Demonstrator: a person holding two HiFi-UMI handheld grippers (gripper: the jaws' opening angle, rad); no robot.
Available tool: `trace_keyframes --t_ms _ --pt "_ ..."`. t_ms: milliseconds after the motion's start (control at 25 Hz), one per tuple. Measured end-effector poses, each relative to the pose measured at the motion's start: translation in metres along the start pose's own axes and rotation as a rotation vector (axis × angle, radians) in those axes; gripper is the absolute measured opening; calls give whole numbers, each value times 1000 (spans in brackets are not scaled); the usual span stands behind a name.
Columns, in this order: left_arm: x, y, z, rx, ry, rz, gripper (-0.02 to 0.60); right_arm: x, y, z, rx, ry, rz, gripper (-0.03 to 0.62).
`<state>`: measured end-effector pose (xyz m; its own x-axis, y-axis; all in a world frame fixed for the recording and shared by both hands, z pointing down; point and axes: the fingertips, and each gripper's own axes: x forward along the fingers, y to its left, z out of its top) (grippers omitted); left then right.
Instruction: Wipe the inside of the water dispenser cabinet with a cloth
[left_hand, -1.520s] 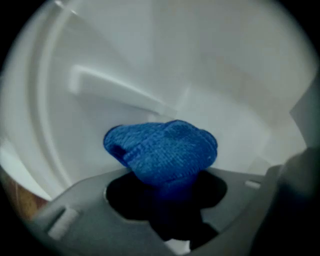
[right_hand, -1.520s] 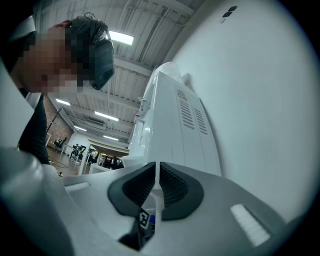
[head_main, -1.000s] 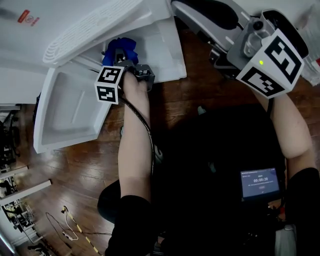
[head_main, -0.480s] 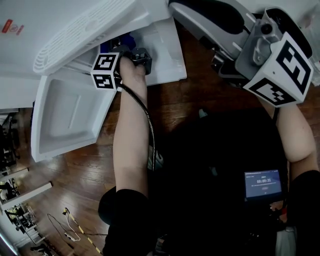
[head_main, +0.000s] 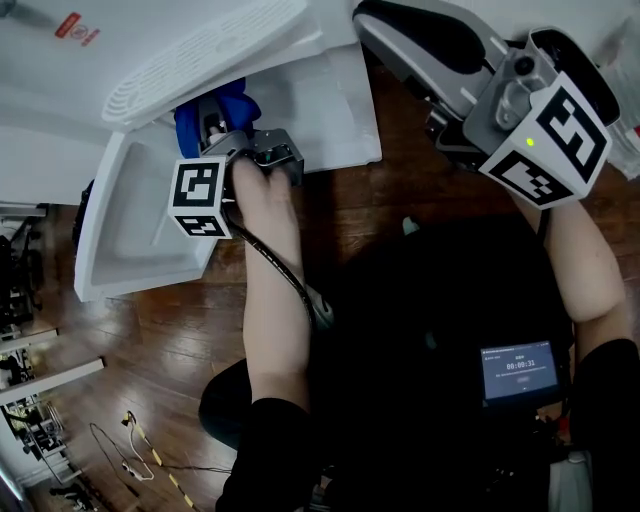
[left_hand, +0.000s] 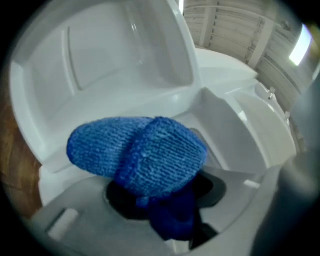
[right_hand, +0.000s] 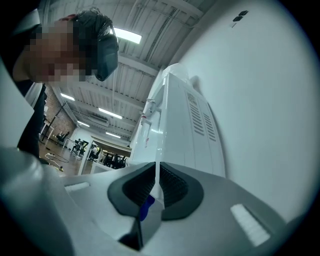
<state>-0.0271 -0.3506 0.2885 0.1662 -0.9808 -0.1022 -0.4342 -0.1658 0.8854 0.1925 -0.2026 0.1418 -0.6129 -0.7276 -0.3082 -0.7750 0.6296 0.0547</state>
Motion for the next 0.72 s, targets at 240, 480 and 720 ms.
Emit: trace_keyframes --t_ms 240,480,720 --pt "44 5 -14 66 -21 16 195 1 2 -12 4 23 20 28" --pt "84 13 -25 62 -27 6 195 1 -13 -4 47 -24 10 28" --pt "109 12 -36 58 19 -31 195 0 -20 -5 68 -31 -11 23"
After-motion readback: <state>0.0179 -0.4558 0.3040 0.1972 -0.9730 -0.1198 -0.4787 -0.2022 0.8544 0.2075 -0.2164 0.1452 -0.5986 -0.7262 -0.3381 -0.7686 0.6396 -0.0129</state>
